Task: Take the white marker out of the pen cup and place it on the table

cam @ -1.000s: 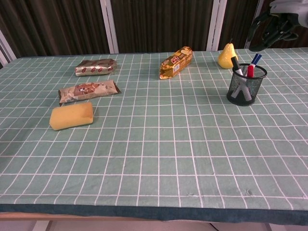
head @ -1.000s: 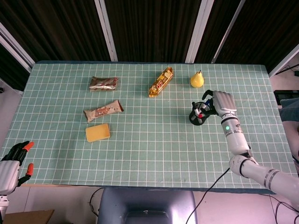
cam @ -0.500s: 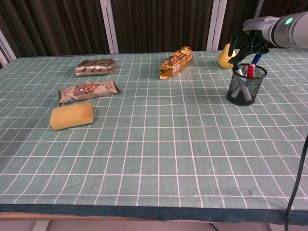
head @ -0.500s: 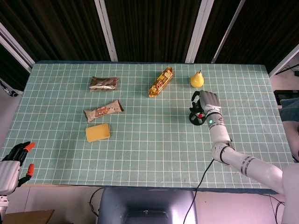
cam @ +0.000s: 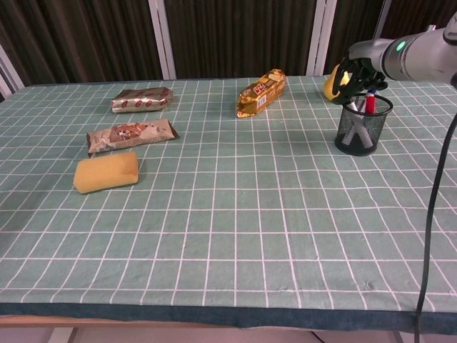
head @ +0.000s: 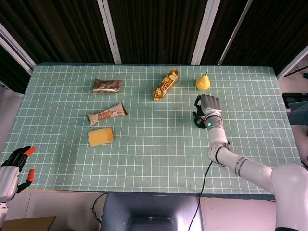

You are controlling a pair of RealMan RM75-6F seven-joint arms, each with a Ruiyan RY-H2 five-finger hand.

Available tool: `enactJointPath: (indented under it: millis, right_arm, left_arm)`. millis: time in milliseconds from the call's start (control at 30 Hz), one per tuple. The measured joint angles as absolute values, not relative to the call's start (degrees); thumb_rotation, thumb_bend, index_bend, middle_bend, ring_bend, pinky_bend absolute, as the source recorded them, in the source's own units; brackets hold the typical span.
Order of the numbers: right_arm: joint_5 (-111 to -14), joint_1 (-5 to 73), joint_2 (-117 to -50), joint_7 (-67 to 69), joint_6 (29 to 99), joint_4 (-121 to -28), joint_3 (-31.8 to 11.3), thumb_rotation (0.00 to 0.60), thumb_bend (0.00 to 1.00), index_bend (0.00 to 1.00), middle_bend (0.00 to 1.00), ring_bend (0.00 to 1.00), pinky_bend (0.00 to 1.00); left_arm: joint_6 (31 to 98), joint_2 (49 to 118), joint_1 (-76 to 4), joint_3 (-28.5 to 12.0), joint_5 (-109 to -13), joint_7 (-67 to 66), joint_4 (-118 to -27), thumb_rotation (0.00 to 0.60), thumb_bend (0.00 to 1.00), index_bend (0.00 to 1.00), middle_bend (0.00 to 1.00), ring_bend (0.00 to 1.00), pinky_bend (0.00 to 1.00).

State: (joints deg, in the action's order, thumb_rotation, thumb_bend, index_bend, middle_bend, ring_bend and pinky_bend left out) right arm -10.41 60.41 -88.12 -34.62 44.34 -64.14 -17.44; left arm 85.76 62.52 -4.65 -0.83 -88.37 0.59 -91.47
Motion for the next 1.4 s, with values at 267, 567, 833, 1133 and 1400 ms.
enactJointPath:
  millis: [267, 567, 833, 1133, 1400]
  right_arm:
    - [-11.96, 60.02, -88.28, -33.45, 44.0, -64.26, -17.36, 0.6, 0.59, 0.64, 1.0, 1.0, 1.0]
    - [-13.08, 59.51, -87.91, -32.74, 44.32, -64.93, -17.15, 0.6, 0.76, 0.72, 1.0, 1.0, 1.0]
    - [-15.98, 58.47, -86.73, -31.11, 47.01, -67.5, -17.5, 0.6, 0.85, 0.77, 1.0, 1.0, 1.0]
    - [-24.36, 54.9, -81.66, -26.86, 57.87, -80.14, -19.62, 0.6, 0.85, 0.78, 1.0, 1.0, 1.0]
    - [-40.38, 48.48, -72.96, -15.79, 64.38, -99.01, -22.22, 0.6, 0.85, 0.79, 1.0, 1.0, 1.0]
  left_arm:
    - [85.74, 62.51, -4.66, -0.87, -88.3, 0.71, -91.46, 0.6, 0.51, 0.17, 0.12, 0.11, 0.38]
    - [85.68, 62.53, -4.7, -0.91, -88.23, 0.66, -91.44, 0.6, 0.51, 0.17, 0.12, 0.11, 0.38]
    - [85.74, 62.63, -4.75, -0.95, -88.32, 0.76, -91.29, 0.6, 0.51, 0.18, 0.12, 0.12, 0.38]
    - [85.53, 62.69, -4.84, -1.04, -88.11, 0.55, -91.28, 0.6, 0.51, 0.18, 0.12, 0.12, 0.38]
    - [85.43, 62.74, -4.88, -1.04, -87.98, -0.03, -91.56, 0.6, 0.51, 0.18, 0.12, 0.12, 0.38]
